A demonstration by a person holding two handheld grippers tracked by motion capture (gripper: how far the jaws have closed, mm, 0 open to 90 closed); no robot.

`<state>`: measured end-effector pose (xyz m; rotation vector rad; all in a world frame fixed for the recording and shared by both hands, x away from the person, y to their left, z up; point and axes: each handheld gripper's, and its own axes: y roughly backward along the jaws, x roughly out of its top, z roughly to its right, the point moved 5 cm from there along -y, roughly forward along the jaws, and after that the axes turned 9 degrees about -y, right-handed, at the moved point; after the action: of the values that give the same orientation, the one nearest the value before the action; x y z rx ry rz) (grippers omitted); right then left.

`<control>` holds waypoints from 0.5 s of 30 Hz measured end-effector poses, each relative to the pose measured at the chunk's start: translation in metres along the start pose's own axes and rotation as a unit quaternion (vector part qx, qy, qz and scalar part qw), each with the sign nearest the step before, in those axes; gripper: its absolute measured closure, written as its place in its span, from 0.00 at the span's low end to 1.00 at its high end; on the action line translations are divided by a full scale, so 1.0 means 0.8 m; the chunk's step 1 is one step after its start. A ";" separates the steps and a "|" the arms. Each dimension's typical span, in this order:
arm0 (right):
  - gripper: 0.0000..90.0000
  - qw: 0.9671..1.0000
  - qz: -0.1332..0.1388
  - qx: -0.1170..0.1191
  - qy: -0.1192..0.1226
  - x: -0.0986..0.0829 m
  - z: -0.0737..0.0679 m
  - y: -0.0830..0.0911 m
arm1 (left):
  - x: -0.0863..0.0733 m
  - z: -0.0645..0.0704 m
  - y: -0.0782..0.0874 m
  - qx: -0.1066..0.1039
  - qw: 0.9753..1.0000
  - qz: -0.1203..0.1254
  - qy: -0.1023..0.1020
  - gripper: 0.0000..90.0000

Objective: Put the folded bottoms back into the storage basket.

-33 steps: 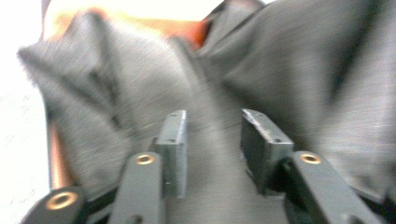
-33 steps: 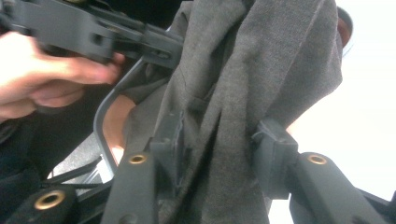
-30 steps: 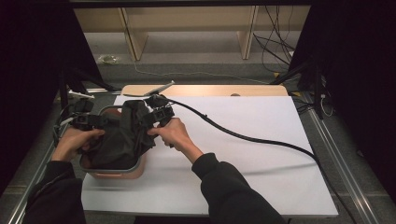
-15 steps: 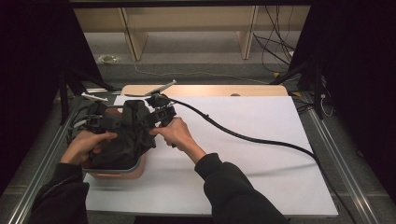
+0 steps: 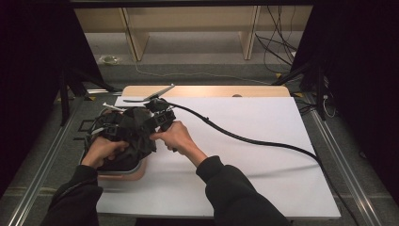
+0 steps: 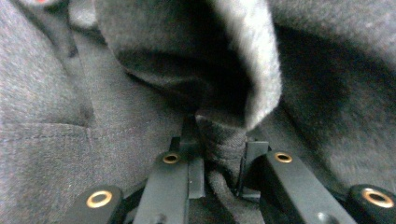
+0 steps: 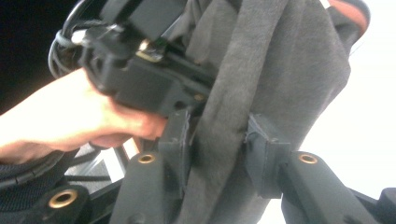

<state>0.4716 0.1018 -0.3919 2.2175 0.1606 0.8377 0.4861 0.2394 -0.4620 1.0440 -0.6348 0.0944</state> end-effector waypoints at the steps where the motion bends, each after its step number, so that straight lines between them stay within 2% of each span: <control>1: 0.69 1.000 -0.004 0.001 0.000 -0.002 0.000 -0.002 | 0.000 -0.002 -0.003 0.003 1.000 -0.003 -0.001 0.85; 3: 0.68 1.000 -0.005 0.007 -0.003 -0.002 -0.001 -0.003 | -0.003 -0.006 -0.013 0.015 1.000 -0.011 0.003 0.85; 5: 0.68 1.000 -0.004 0.010 -0.003 -0.002 -0.002 -0.004 | -0.003 -0.008 -0.015 0.014 1.000 -0.012 0.009 0.84; 7: 0.65 1.000 -0.004 0.011 0.001 -0.003 -0.002 -0.002 | -0.002 -0.006 -0.009 0.019 1.000 -0.011 0.006 0.82; 11: 0.59 1.000 0.002 0.005 0.011 0.000 -0.001 0.007 | -0.001 -0.009 0.003 0.010 1.000 -0.005 0.012 0.72; 13: 0.54 1.000 0.005 0.008 0.014 0.001 -0.001 0.012 | 0.001 -0.010 0.014 0.002 1.000 -0.002 0.014 0.67; 15: 0.50 1.000 0.010 0.000 0.020 0.002 -0.001 0.018 | 0.004 -0.009 0.028 0.000 1.000 0.002 0.011 0.63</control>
<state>0.4704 0.0924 -0.3803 2.2070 0.1565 0.8931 0.4836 0.2563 -0.4452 1.0400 -0.6172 0.1079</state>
